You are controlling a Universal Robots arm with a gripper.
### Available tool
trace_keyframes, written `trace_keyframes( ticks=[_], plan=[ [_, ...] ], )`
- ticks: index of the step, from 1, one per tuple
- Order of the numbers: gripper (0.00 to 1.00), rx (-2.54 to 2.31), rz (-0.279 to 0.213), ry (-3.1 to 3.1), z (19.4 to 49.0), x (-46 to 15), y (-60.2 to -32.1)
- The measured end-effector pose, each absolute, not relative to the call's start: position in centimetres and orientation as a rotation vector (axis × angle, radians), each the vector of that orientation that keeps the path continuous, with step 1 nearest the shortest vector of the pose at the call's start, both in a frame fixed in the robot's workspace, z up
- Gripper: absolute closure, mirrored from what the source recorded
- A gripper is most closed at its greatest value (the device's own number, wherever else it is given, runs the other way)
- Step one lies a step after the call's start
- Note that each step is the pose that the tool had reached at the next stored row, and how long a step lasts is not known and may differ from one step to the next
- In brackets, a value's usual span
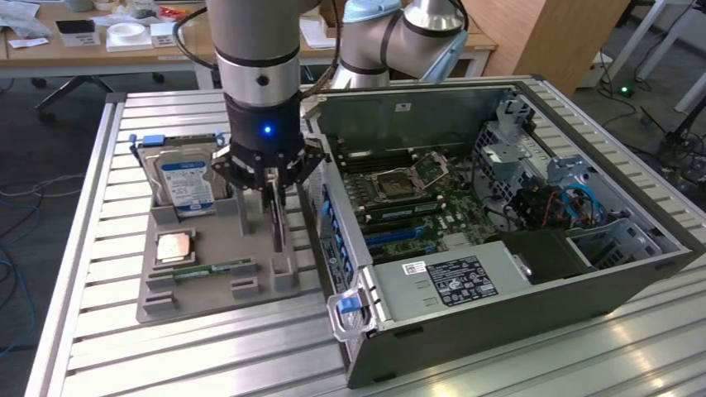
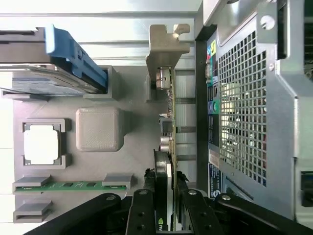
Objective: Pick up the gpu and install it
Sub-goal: 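Pick up the gpu and move the gpu toward the slot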
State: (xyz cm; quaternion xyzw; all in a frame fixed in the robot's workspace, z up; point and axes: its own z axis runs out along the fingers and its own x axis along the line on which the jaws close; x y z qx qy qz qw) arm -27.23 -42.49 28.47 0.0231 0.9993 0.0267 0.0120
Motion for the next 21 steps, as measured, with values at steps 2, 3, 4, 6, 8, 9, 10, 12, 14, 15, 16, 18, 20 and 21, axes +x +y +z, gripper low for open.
trace_keyframes(
  ticks=[2,3,4,6,8,9,10,12,14,15,16,18,20,21],
  plan=[
    [0.73,0.072,0.083,3.116,29.3,-27.2,-42.5],
    [0.73,0.072,0.083,3.116,29.8,-27.2,-42.5],
    [0.73,0.072,0.083,3.116,30.2,-27.2,-42.5],
    [0.73,0.072,0.083,3.115,31.1,-27.2,-42.5],
    [0.73,0.072,0.083,3.115,32.1,-27.2,-42.5],
    [0.73,0.072,0.083,3.115,32.5,-27.2,-42.5],
    [0.73,0.072,0.083,3.115,33.0,-27.2,-42.5],
    [0.73,0.072,0.083,3.115,33.8,-27.2,-42.5],
    [0.73,0.072,0.083,3.114,34.8,-27.2,-42.5],
    [0.73,0.072,0.083,3.114,35.2,-27.2,-42.5],
    [0.73,0.072,0.083,3.113,35.7,-27.2,-42.5],
    [0.73,0.072,0.083,3.113,36.6,-27.2,-42.5],
    [0.73,0.072,0.083,3.112,37.5,-27.2,-42.5],
    [0.73,0.072,0.083,3.112,37.9,-27.2,-42.5]
  ],
)
